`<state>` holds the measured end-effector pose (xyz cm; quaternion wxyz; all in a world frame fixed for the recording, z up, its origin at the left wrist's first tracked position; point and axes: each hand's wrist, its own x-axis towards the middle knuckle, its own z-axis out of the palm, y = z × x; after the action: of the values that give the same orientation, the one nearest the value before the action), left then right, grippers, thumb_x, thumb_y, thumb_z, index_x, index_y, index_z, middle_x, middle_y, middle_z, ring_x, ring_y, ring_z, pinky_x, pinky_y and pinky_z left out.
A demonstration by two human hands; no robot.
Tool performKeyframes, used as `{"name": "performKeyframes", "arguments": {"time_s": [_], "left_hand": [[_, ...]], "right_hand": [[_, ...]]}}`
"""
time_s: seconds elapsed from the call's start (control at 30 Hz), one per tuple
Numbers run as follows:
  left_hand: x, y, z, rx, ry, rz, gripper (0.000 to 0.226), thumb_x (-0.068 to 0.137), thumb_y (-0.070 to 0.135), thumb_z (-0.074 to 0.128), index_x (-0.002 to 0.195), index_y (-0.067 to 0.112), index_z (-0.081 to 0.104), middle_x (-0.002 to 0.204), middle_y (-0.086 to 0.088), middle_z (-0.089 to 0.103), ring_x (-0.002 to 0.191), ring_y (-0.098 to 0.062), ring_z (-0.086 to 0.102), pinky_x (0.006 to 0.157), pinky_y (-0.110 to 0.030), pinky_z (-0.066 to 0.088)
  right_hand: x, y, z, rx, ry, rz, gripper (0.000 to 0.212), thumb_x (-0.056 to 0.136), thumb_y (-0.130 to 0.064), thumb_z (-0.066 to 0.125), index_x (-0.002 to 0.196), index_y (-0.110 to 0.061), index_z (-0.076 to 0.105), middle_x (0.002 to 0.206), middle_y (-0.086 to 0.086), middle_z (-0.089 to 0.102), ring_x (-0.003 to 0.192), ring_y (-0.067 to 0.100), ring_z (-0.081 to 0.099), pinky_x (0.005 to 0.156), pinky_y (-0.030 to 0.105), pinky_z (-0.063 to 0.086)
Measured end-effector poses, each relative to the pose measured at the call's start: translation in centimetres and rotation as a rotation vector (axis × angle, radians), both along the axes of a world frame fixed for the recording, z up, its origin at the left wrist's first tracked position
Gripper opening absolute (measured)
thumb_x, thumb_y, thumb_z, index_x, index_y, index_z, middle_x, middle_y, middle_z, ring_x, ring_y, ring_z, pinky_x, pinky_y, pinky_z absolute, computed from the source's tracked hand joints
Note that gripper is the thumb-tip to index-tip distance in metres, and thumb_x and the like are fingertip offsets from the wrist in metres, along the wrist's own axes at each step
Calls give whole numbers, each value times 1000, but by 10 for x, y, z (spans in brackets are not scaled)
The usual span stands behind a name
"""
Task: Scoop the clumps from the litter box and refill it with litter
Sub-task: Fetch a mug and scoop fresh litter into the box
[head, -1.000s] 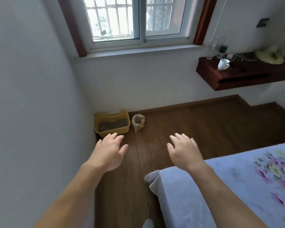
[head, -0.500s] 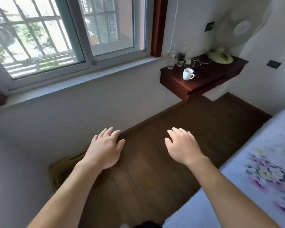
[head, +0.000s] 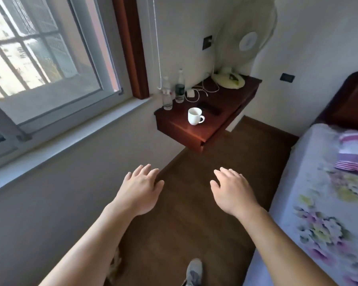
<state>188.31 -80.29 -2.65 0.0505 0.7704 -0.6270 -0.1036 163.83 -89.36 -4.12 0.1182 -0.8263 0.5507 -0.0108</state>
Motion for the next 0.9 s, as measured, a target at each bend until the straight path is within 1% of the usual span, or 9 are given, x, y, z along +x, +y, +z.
{"name": "performKeyframes", "arguments": {"time_s": [0.2,0.33,0.53,0.6,0.63,0.7,0.73,0.83,0.9], "left_hand": [[19,-155,5,-12,14,-32,53,100,50,28,148,27,33,157,2,31,147,-20,21,119,-42,22],[38,-240,7,-12,6,-76,52,100,48,30,147,26,34,155,3,34,146,-19,23,117,-40,23],[73,-370,-39,54,82,-96,62,97,51,37,152,24,26,159,2,29,149,-21,20,120,-40,21],[83,-412,-61,81,168,-95,69,94,49,48,153,24,22,157,3,32,145,-19,29,117,-37,29],[88,-433,-72,99,236,-86,73,92,48,53,153,25,20,155,4,37,139,-17,39,113,-35,36],[97,-470,-93,148,385,-45,81,86,44,64,152,28,20,149,6,43,117,-9,58,101,-32,48],[101,-486,-105,168,441,-22,84,84,42,69,152,29,22,148,5,43,113,-8,60,99,-32,50],[112,-525,-140,216,617,18,94,76,33,81,151,30,25,149,5,43,128,-8,47,106,-32,44],[114,-543,-160,253,721,14,99,72,26,85,151,30,25,148,8,43,128,-5,46,107,-33,44]], "right_hand": [[15,-136,3,17,33,-10,51,103,-41,35,148,-20,43,156,2,40,146,24,32,120,42,25],[33,-212,5,11,37,-17,48,103,-40,36,144,-18,47,151,3,47,141,25,38,117,41,30],[73,-325,-34,62,-14,-56,51,103,-42,38,146,-16,46,152,5,46,141,24,39,117,38,31],[88,-360,-53,112,-102,-116,51,102,-42,41,146,-16,45,152,3,46,141,21,41,115,35,33],[97,-376,-61,160,-175,-161,51,102,-42,43,146,-17,45,152,1,47,140,20,42,113,34,34],[111,-405,-79,278,-345,-269,49,100,-42,48,145,-21,48,149,-2,50,136,17,46,111,33,38],[116,-418,-88,329,-422,-315,49,99,-44,50,143,-23,50,147,-3,52,134,16,49,109,33,40],[127,-447,-118,410,-548,-416,48,97,-45,54,140,-25,53,140,-6,56,123,11,56,97,26,44],[130,-460,-136,436,-604,-464,44,96,-41,58,137,-24,56,133,-6,61,112,8,61,90,24,46]]}}
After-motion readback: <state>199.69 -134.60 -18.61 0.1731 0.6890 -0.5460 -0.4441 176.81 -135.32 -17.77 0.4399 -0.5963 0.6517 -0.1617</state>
